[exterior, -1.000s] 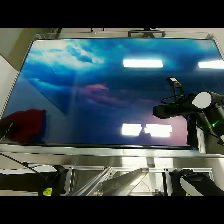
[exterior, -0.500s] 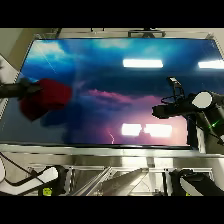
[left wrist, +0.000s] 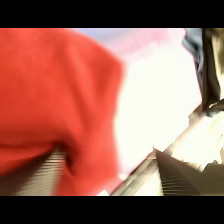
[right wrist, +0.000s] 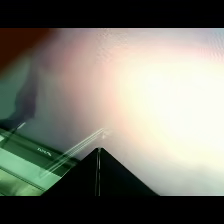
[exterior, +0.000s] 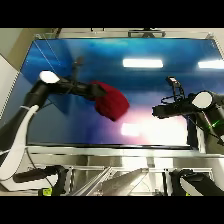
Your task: Fold the shirts.
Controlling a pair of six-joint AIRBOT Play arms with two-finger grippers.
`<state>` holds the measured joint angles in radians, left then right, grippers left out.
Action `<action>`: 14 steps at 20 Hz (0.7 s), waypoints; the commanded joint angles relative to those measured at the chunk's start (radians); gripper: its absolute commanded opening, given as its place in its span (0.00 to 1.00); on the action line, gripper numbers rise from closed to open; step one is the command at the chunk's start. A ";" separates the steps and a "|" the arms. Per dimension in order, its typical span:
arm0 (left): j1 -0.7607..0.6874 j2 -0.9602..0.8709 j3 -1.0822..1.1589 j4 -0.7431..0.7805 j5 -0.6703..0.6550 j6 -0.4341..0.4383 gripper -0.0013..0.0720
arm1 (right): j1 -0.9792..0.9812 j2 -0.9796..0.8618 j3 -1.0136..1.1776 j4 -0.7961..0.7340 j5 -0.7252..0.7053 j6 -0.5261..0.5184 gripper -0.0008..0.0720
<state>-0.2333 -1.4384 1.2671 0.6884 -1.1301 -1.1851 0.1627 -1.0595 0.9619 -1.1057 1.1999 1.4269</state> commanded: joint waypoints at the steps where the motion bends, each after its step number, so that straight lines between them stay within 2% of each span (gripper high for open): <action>1: -0.060 -0.114 0.098 0.001 -0.029 -0.002 1.00 | 0.000 0.000 0.000 0.000 0.001 -0.006 0.06; 3: -0.002 -0.145 0.183 0.002 -0.136 -0.005 1.00 | -0.005 -0.001 0.006 0.000 -0.006 -0.006 0.37; 6: 0.121 -0.149 0.225 0.081 -0.289 -0.045 0.99 | -0.069 -0.045 0.040 0.014 -0.050 -0.032 0.37; 7: 0.157 -0.149 0.219 0.137 -0.335 -0.064 0.99 | -0.103 -0.076 0.055 0.044 -0.048 -0.051 0.43; 8: 0.190 -0.143 0.187 0.166 -0.367 -0.077 0.99 | -0.136 -0.113 0.066 0.090 -0.048 -0.072 0.63; 9: 0.220 -0.138 0.133 0.164 -0.379 -0.081 0.99 | -0.169 -0.158 0.066 0.145 -0.048 -0.099 0.69; 12: 0.230 -0.124 -0.079 0.147 -0.326 -0.058 0.99 | -0.184 -0.321 0.066 0.280 -0.048 -0.207 0.69; 14: 0.180 -0.125 -0.201 0.113 -0.238 -0.002 0.99 | -0.159 -0.435 0.066 0.397 -0.049 -0.316 0.69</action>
<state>-0.0349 -1.5665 1.2205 0.8188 -1.4319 -1.2362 0.0021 -1.3579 1.0241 -0.8715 1.1515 1.2499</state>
